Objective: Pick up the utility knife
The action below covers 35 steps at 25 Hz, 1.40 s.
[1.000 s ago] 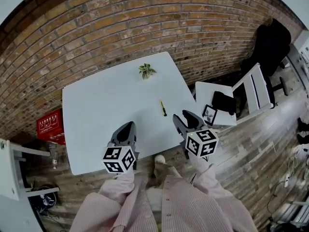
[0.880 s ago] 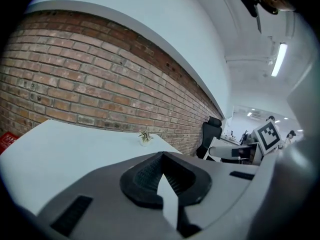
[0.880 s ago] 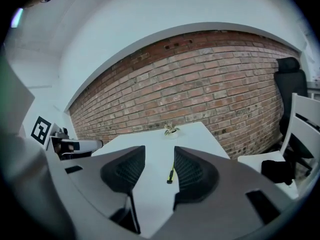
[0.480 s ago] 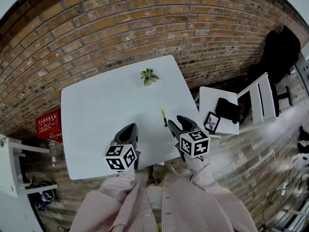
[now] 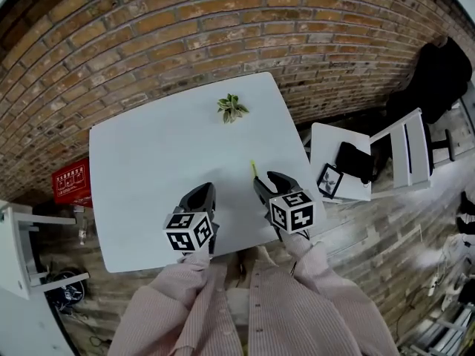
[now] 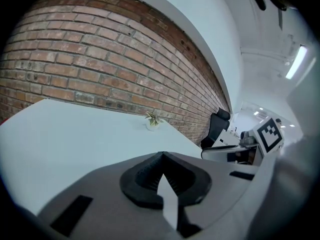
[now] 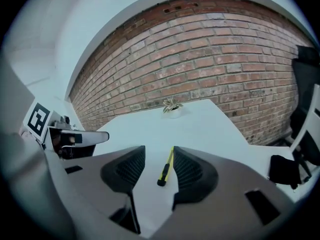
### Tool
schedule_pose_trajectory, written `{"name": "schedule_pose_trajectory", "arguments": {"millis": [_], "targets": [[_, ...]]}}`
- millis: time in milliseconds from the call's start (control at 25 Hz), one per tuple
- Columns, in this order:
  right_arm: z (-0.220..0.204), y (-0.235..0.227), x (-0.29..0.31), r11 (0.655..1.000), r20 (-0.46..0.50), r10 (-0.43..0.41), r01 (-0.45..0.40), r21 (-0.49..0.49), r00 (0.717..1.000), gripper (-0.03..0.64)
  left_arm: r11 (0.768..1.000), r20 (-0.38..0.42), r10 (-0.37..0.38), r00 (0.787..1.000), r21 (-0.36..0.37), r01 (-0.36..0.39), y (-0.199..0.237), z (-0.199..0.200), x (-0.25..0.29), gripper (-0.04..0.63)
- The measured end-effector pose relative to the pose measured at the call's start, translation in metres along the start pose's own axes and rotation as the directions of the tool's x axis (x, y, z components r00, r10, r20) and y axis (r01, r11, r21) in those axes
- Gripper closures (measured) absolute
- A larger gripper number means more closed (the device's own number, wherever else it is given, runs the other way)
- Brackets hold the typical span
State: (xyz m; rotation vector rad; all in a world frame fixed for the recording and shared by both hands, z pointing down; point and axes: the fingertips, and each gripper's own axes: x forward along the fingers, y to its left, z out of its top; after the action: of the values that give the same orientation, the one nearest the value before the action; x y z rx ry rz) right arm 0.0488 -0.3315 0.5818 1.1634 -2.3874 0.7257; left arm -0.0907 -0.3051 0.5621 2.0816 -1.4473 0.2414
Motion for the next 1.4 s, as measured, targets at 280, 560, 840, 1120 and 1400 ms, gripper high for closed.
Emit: {"name": "schedule_pose_trajectory", "arguments": {"millis": [280, 560, 840, 1120, 1400], "targets": [[-0.018, -0.003, 0.029, 0.999, -0.092, -0.044, 0.043, -0.015, 0.995, 0.439, 1.000, -0.069, -0.023, 0.997, -0.012, 0.022, 0.007, -0.014, 0.015, 0.603], [-0.031, -0.012, 0.049, 0.992, -0.142, -0.125, 0.123, -0.027, 0.982, 0.439, 0.999, -0.103, -0.051, 0.993, -0.011, 0.050, 0.013, -0.018, 0.025, 0.603], [-0.037, -0.013, 0.056, 0.979, -0.174, -0.199, 0.185, -0.091, 0.964, 0.442, 0.997, -0.121, -0.071, 0.990, -0.024, 0.068, 0.018, -0.022, 0.027, 0.603], [-0.039, -0.013, 0.056, 0.968, -0.179, -0.232, 0.208, -0.142, 0.956, 0.471, 0.996, -0.129, -0.088, 0.988, -0.025, 0.085, 0.016, -0.024, 0.028, 0.603], [-0.041, -0.004, 0.057, 0.968, -0.199, -0.221, 0.190, -0.161, 0.955, 0.529, 0.996, -0.128, -0.090, 0.988, -0.024, 0.088, 0.015, -0.025, 0.027, 0.603]]}}
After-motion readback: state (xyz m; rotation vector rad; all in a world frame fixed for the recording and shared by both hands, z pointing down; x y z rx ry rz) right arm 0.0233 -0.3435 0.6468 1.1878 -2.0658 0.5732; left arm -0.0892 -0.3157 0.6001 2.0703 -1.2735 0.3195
